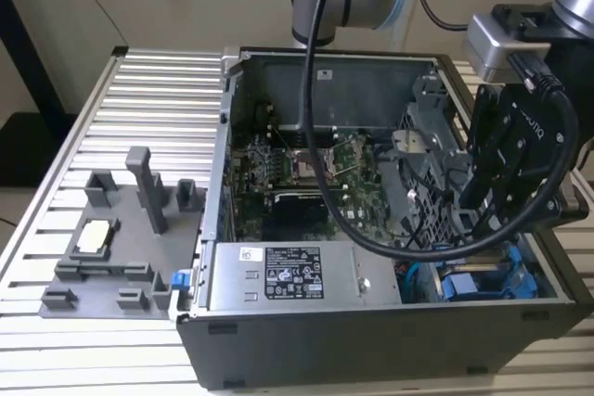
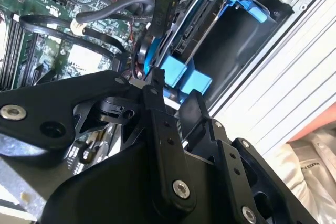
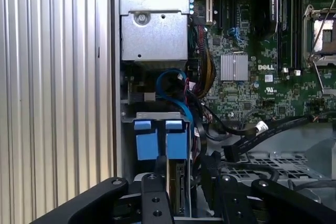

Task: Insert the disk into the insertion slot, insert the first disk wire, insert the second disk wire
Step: 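Insert the disk into the insertion slot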

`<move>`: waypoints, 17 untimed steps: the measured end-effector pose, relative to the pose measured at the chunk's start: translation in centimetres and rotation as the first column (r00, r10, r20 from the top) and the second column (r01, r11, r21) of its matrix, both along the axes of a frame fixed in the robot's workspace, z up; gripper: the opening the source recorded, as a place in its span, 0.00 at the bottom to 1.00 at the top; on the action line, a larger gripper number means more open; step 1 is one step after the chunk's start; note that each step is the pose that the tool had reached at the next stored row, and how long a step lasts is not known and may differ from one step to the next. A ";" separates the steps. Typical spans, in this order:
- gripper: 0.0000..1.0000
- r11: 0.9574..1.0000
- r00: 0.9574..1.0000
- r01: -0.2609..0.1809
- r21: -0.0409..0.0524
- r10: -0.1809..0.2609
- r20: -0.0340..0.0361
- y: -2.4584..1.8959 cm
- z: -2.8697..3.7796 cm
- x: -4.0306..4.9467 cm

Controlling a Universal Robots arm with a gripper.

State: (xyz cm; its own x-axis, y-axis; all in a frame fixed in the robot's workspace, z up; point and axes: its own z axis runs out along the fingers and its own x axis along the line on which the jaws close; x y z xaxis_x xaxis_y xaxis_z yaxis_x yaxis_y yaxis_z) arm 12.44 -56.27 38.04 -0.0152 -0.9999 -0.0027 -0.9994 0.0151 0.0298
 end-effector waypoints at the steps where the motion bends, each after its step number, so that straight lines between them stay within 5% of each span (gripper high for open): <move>1: 0.40 1.000 1.000 -0.003 0.006 0.003 0.008 0.00 -0.01 -0.02; 6: 0.40 0.999 0.999 -0.015 0.047 0.013 0.048 0.01 -0.02 -0.11; 9: 0.40 0.997 0.997 -0.019 0.076 0.013 0.081 0.01 -0.02 -0.20; 12: 0.40 0.997 0.993 -0.023 0.076 0.014 0.116 0.03 0.04 -0.37; 17: 0.40 0.997 0.990 -0.026 0.075 0.015 0.143 0.06 0.75 -0.66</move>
